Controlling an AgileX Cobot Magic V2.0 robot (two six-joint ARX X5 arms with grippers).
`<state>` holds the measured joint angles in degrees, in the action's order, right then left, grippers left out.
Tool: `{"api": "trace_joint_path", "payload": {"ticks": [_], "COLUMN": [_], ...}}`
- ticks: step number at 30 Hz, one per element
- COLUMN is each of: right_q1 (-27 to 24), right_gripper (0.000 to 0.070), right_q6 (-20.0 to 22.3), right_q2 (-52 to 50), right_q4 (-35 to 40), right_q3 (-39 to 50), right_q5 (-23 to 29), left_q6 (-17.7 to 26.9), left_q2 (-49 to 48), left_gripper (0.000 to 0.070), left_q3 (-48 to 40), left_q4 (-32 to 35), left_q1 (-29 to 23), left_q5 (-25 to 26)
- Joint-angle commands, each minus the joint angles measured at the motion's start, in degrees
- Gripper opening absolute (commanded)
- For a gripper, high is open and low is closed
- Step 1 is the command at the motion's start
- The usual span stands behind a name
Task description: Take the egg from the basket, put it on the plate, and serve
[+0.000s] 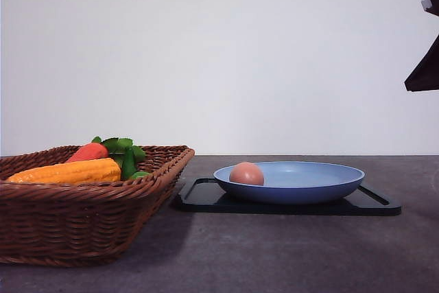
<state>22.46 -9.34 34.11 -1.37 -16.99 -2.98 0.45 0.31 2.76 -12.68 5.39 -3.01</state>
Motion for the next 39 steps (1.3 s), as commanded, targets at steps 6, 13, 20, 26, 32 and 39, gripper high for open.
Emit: {"api": "trace_joint_path", "payload": {"ticks": [6, 13, 20, 26, 32, 39], "right_q1": [0.28, 0.28, 0.28, 0.28, -0.15, -7.99], "right_gripper": [0.0, 0.0, 0.0, 0.0, 0.0, 0.0], "right_q6": [-0.7, -0.7, -0.7, -0.53, 9.58, 15.79], "right_q2": [0.15, 0.15, 0.15, 0.15, -3.37, -16.83], "right_q4": [1.43, 2.65, 2.64, 2.63, 1.83, 1.84], "right_q3": [-0.37, -0.37, -0.37, -0.37, -0.19, 1.8], "right_q5": [0.07, 0.09, 0.09, 0.1, 6.74, 11.9], "left_q6": [-0.28, -0.28, -0.27, -0.28, -0.26, -0.28], "left_q2": [-0.15, -0.15, -0.15, -0.15, -0.15, -0.15], "left_gripper": [0.0, 0.0, 0.0, 0.0, 0.0, 0.0], "left_q3": [-2.57, -2.55, -2.55, -2.55, -2.55, -2.55], "left_q4": [2.9, 3.64, 3.65, 3.64, 3.64, 3.66], "left_q1": [-0.15, -0.15, -0.15, -0.15, -0.15, -0.15], "left_q5": [-0.01, 0.0, 0.0, 0.0, 0.0, 0.0]}}
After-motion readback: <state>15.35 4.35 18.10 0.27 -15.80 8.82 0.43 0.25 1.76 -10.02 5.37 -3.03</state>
